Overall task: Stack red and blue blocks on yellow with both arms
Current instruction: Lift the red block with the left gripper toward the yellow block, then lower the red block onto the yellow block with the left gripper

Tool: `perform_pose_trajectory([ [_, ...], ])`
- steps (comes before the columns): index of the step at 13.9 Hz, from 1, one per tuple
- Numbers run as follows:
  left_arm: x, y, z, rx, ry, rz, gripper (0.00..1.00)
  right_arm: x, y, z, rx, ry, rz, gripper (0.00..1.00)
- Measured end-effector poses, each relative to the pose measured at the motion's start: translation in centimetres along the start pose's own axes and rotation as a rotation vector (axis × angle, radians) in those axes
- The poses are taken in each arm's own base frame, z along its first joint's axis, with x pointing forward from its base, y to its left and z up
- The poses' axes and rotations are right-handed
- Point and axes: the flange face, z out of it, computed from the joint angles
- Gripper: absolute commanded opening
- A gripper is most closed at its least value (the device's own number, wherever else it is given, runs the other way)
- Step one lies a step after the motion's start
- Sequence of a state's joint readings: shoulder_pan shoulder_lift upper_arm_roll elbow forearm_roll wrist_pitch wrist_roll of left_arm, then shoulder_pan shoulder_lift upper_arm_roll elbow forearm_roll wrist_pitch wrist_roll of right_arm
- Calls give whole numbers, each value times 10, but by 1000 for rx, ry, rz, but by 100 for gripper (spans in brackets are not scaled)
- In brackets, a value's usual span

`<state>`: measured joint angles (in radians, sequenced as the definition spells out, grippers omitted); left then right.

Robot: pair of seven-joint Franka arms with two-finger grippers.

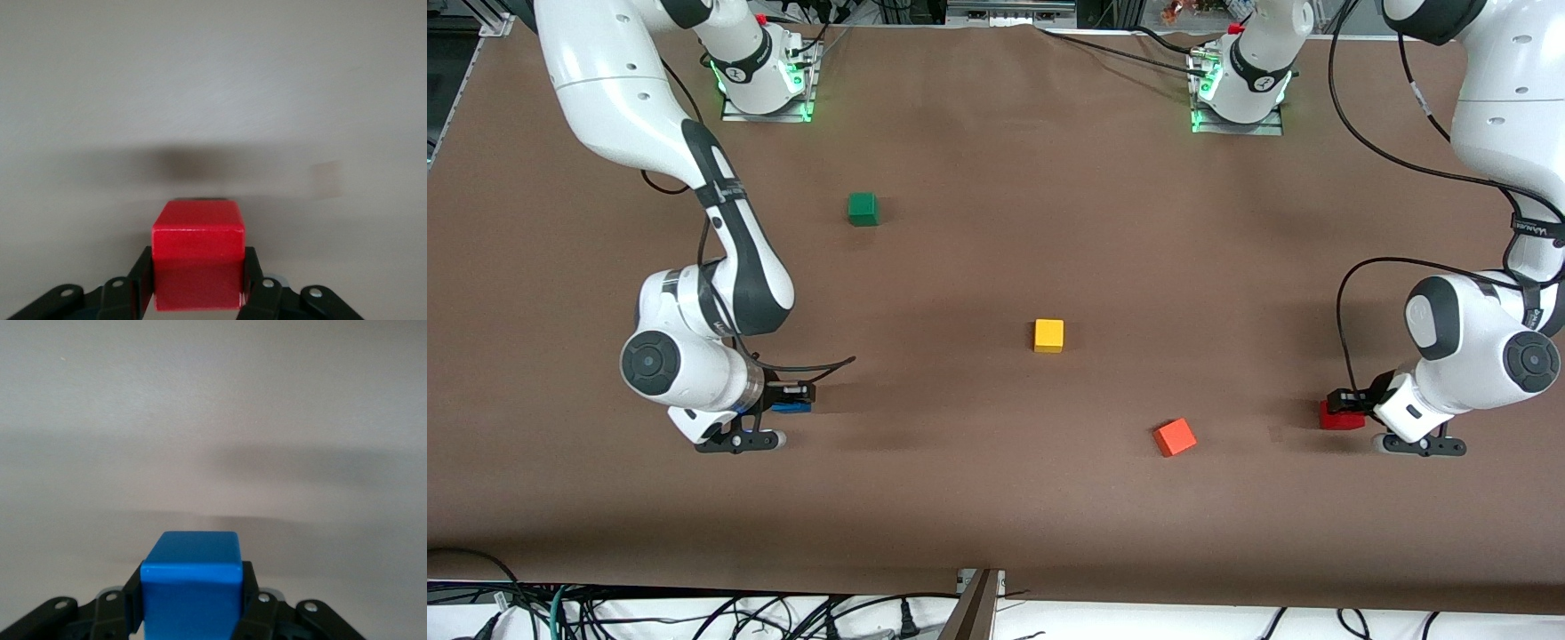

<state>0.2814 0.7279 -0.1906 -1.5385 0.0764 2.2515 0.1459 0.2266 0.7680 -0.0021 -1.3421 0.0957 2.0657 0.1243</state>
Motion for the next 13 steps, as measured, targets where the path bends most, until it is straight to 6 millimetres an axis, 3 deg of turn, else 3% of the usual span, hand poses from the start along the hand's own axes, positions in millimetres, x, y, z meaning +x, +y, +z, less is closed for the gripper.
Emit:
perform_pose_trajectory([
  [4,21,94,-50,-9,15,122,0,-8,-5,-76,4,7,-8,25],
  [7,23,175,-60,-15,-10,119,0,-23,-7,-123,5,-4,-15,25],
  [9,15,238,-57,-19,-22,134,0,-28,-6,-134,4,-14,-16,25],
  [13,-13,357,-49,-18,-38,145,0,-28,-8,-136,5,-11,-18,25],
])
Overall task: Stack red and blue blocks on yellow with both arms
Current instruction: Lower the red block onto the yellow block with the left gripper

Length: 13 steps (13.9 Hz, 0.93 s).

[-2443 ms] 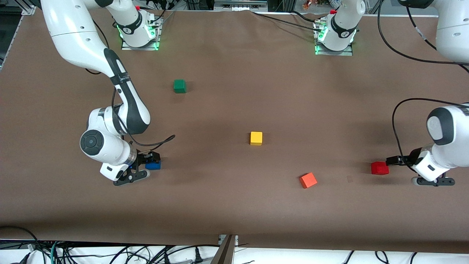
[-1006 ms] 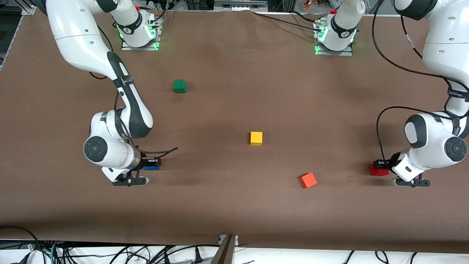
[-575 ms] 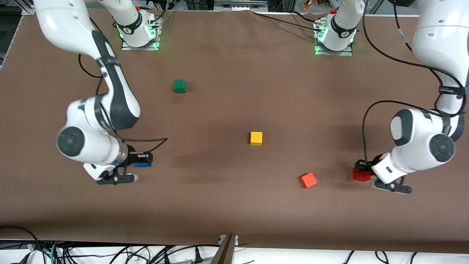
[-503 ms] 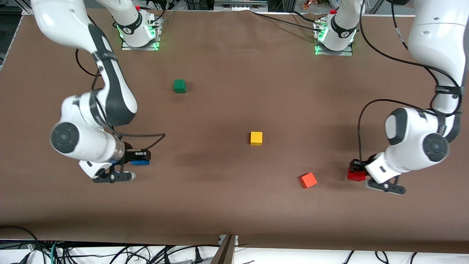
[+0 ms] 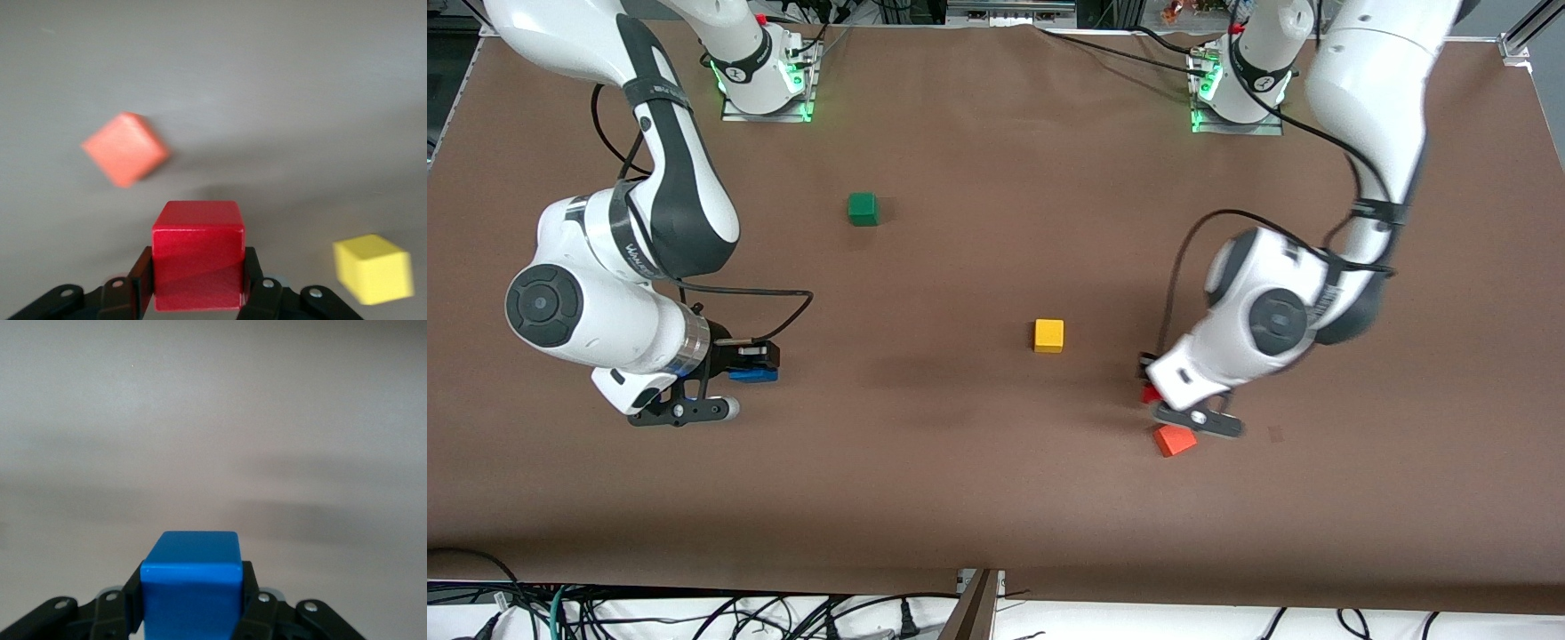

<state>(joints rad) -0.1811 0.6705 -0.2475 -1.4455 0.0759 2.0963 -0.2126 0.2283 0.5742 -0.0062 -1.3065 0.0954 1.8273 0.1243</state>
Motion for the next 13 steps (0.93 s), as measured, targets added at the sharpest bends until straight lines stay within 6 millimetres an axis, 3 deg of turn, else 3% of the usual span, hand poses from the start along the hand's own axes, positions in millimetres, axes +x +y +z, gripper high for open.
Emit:
perform_pose_trajectory([
  [3,-20,81,12,5,-17,35,0,0,-2,-3,1,5,-3,25],
  [6,-39,132,32,16,-41,98,0,0,-3,-3,1,6,-4,25],
  [10,-50,148,51,66,-49,154,0,0,-3,-3,1,6,-5,25],
  [13,-56,155,59,71,-52,97,0,0,-4,-3,1,6,-6,25],
])
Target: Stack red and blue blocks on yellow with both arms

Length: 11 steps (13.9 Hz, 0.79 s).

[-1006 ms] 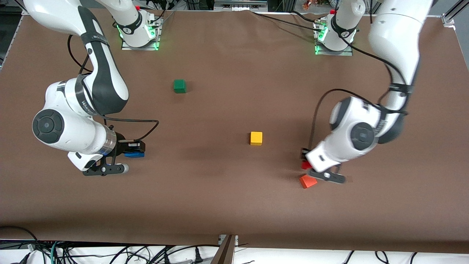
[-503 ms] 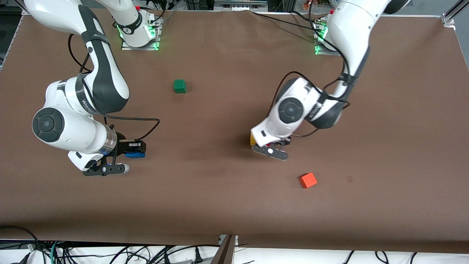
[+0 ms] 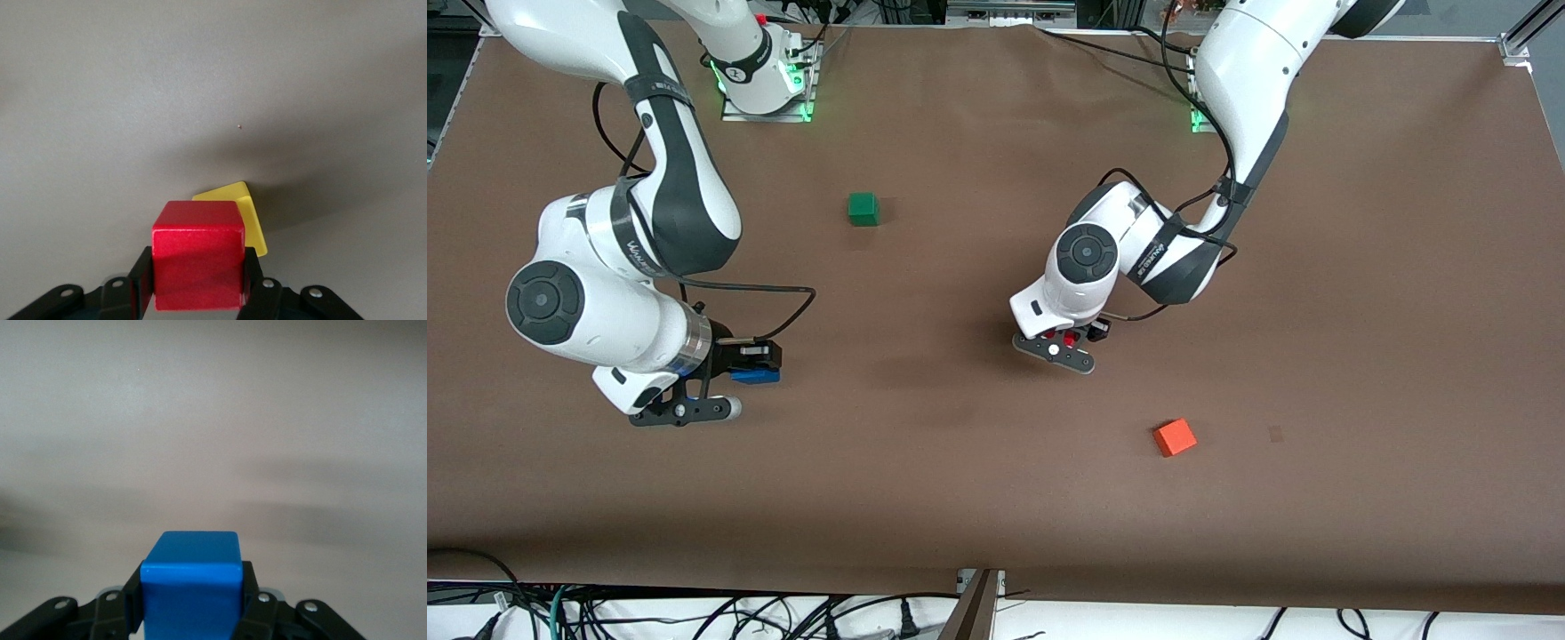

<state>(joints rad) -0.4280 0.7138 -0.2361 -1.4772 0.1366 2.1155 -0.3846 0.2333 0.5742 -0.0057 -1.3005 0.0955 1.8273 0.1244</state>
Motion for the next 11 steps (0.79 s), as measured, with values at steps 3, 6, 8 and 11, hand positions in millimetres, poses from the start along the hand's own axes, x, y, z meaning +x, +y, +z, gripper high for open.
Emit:
perform_pose_trajectory([
  [3,-4,11,1,1,0,-17,0,0,-1,0,0,0,-2,25],
  [6,-4,11,1,2,-1,-22,0,0,-1,0,0,0,-2,25],
  [8,-5,10,3,4,-5,-28,0,0,-1,0,0,0,-2,25],
  [11,-6,12,5,5,-8,-42,0,0,-2,0,0,0,-2,25],
])
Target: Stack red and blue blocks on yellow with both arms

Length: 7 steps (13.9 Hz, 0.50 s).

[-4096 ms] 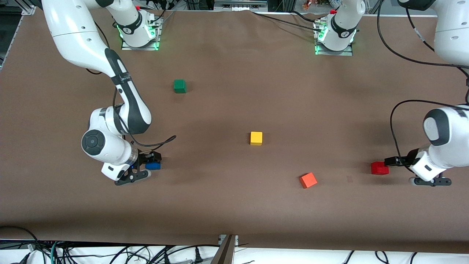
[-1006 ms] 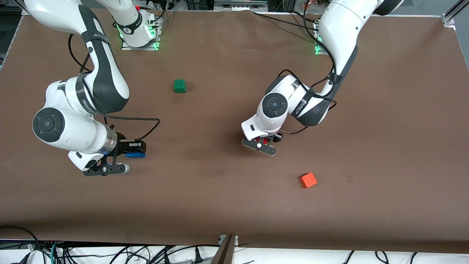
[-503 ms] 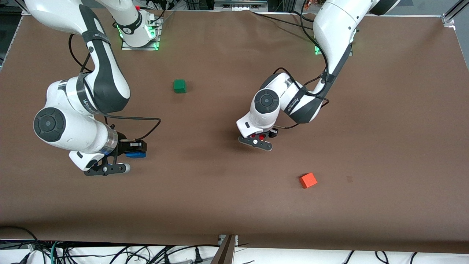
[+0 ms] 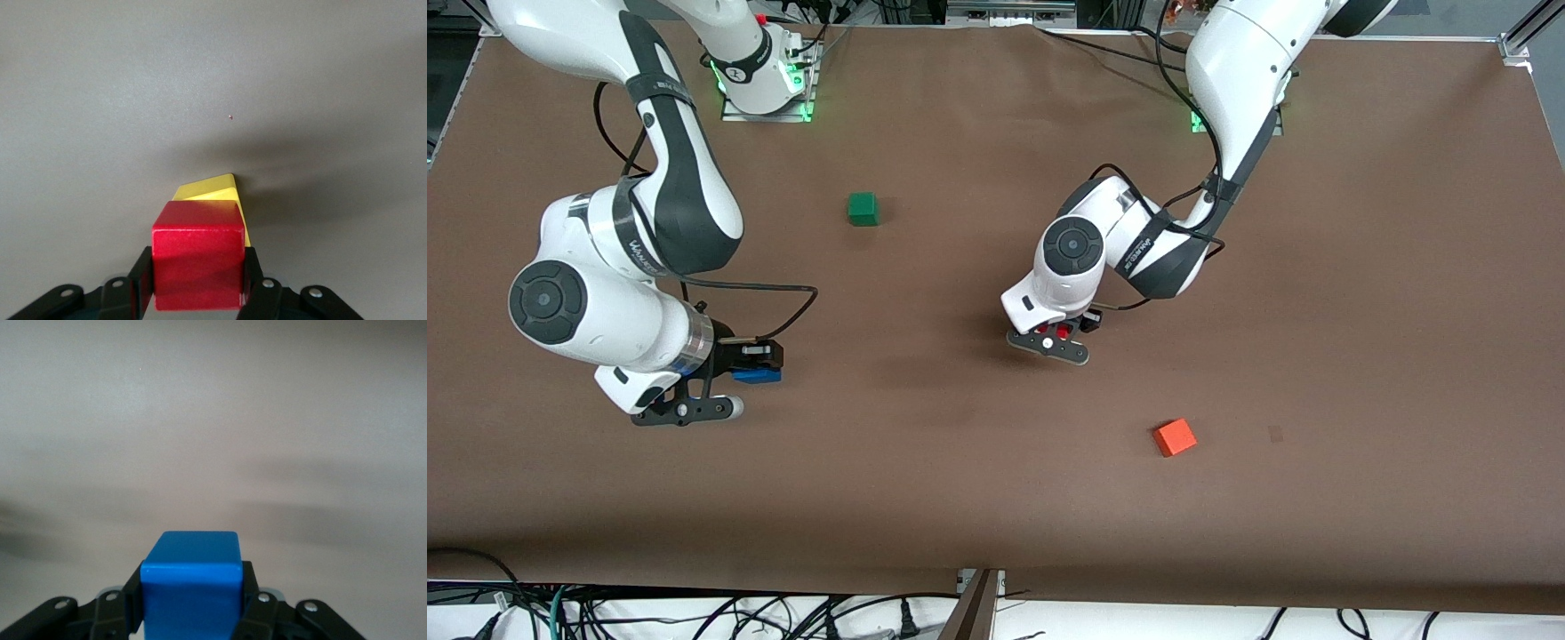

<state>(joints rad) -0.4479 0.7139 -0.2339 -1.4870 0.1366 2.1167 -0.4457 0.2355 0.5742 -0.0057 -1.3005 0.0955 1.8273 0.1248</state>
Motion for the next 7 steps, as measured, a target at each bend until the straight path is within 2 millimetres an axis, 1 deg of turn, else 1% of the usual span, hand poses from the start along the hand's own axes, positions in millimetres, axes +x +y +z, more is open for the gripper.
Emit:
perform_pose_trajectory([
  [4,-1,2,0,0,0,-11,0,0,-3,0,1,0,25,26],
  [5,-1,2,0,0,0,-13,36,-1,-4,0,1,-1,27,26],
  [6,-1,3,0,0,0,-14,99,-1,-6,1,2,-1,30,26],
  [7,-1,3,0,0,1,-14,100,-2,-10,1,2,-1,39,26],
])
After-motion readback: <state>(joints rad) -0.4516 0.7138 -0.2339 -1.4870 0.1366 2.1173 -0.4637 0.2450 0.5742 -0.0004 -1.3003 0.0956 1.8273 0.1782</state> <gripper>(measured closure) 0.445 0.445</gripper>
